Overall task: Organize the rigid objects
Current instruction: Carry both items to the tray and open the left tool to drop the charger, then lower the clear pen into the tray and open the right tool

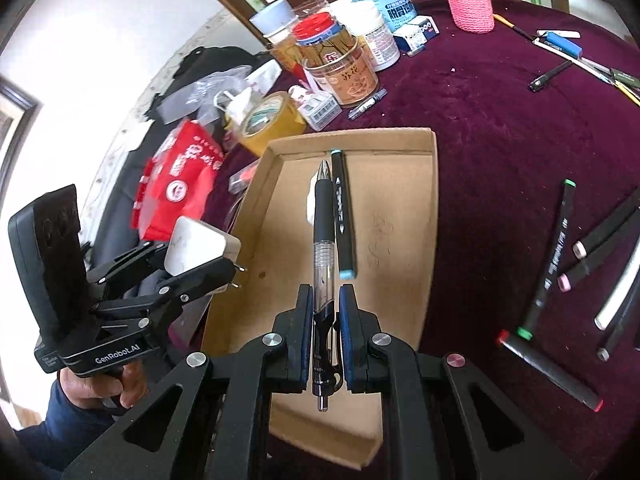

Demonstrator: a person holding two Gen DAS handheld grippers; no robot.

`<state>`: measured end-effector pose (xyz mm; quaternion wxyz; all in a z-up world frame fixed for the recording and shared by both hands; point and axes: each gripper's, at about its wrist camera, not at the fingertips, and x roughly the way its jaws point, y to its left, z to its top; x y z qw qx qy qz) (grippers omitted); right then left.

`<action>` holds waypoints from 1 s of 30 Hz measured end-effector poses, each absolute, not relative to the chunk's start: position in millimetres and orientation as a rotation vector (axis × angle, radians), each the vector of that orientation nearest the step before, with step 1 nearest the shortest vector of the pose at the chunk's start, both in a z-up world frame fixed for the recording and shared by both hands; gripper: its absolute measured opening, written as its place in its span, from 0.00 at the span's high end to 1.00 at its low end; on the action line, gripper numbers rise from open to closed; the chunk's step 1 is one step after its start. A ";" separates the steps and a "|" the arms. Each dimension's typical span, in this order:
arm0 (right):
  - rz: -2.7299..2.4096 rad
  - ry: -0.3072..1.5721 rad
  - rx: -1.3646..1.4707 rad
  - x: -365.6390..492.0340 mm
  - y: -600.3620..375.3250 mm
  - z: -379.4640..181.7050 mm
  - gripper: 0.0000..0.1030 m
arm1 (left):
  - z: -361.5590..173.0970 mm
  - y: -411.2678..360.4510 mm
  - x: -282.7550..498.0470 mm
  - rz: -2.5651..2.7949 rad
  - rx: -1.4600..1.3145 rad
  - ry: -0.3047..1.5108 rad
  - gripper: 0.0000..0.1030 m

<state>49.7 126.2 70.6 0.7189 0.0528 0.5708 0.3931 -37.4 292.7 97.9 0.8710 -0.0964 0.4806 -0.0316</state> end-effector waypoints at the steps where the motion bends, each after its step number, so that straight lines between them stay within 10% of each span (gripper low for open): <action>1: 0.855 1.266 0.121 52.3 131.4 68.5 0.89 | 94.0 299.1 -31.4 -0.075 -0.209 1.012 0.51; 30: 0.720 1.320 -0.026 73.9 182.9 22.7 0.82 | 59.4 335.9 0.8 -0.162 -0.288 1.081 0.54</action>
